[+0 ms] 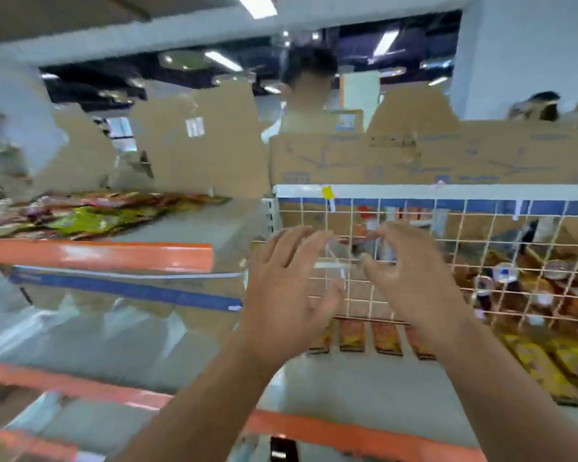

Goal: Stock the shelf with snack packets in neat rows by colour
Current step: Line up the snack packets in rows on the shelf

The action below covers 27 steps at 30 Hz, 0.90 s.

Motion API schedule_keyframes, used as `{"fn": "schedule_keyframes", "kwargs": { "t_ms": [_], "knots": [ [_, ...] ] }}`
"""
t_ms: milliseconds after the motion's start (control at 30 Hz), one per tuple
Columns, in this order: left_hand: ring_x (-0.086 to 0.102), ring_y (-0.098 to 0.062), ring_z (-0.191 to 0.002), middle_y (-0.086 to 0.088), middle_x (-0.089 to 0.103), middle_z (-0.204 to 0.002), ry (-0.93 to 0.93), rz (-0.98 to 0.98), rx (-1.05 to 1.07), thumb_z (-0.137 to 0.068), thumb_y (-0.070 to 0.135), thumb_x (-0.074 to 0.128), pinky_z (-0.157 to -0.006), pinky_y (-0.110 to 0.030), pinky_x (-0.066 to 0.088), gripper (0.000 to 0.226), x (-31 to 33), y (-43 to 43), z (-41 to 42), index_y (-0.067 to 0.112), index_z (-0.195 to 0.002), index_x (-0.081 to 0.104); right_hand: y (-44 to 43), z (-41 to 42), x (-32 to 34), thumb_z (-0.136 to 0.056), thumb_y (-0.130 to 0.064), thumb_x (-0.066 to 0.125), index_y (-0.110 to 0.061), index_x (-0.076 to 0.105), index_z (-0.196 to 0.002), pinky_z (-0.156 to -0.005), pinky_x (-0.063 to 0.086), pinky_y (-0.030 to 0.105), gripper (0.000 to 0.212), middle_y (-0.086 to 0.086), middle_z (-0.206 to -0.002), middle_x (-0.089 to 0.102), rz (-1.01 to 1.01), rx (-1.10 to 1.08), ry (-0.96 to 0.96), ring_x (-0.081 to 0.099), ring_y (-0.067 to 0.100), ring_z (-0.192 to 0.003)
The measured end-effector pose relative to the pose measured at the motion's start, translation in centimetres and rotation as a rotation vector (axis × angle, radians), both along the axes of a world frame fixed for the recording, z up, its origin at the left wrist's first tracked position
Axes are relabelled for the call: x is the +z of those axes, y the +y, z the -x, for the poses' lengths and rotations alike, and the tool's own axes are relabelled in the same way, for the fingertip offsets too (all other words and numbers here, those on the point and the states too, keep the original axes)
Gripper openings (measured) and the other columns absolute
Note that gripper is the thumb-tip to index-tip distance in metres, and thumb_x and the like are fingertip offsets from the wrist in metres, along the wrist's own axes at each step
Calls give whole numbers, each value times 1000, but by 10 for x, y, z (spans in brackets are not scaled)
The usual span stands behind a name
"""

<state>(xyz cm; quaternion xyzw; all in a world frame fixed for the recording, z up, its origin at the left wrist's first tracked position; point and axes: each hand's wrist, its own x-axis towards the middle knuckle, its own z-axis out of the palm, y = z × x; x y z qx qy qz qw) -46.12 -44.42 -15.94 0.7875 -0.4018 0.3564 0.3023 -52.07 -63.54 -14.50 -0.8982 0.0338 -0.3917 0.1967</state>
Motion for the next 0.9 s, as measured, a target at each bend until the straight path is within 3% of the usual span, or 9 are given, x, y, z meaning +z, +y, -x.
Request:
{"fn": "schedule_keyframes", "kwargs": {
  "t_ms": [233, 367, 533, 633, 800, 900],
  "knots": [
    [49, -18, -126, 3, 58, -135, -73, 10, 256, -87, 45, 58, -107, -32, 38, 55, 60, 151, -26, 25, -138, 60, 119, -64, 55, -84, -30, 75, -23, 68, -114, -90, 40, 31, 31, 2, -116, 65, 38, 216, -38, 57, 24, -112],
    [47, -13, -126, 6, 58, -138, 88, -38, 405, -90, 50, 59, -102, -33, 40, 54, 77, 208, -48, 29, -140, 59, 152, -99, 74, -87, -33, 68, -29, 66, -112, -86, 47, 34, 25, -2, -115, 62, 24, 314, -24, 56, 21, -105],
    [51, -18, -132, 6, 60, -142, 257, -97, 527, -91, 41, 66, -107, -32, 37, 51, 100, 245, -89, 29, -141, 61, 161, -152, 93, -91, -30, 67, -23, 66, -113, -75, 43, 33, 24, -1, -115, 63, 94, 325, 40, 57, 22, -95],
    [54, -19, -128, 5, 61, -141, 391, -189, 614, -84, 52, 60, -107, -37, 43, 56, 111, 260, -122, 34, -137, 62, 159, -195, 99, -93, -33, 64, -24, 65, -114, -70, 34, 31, 23, -3, -113, 61, 155, 294, 97, 49, 16, -84],
    [62, -17, -102, 4, 64, -134, 615, -364, 769, -85, 54, 60, -79, -32, 46, 56, 116, 272, -179, 45, -140, 55, 157, -277, 102, -92, -34, 64, -28, 65, -112, -79, 45, 32, 22, -3, -115, 63, 147, 320, 218, 57, 19, -97],
    [59, -18, -101, 5, 62, -136, 645, -443, 799, -83, 63, 60, -78, -33, 45, 60, 115, 268, -207, 48, -141, 52, 161, -324, 100, -89, -30, 69, -28, 66, -105, -79, 48, 31, 17, -4, -106, 64, 145, 358, 315, 59, 18, -93]
  ]
}}
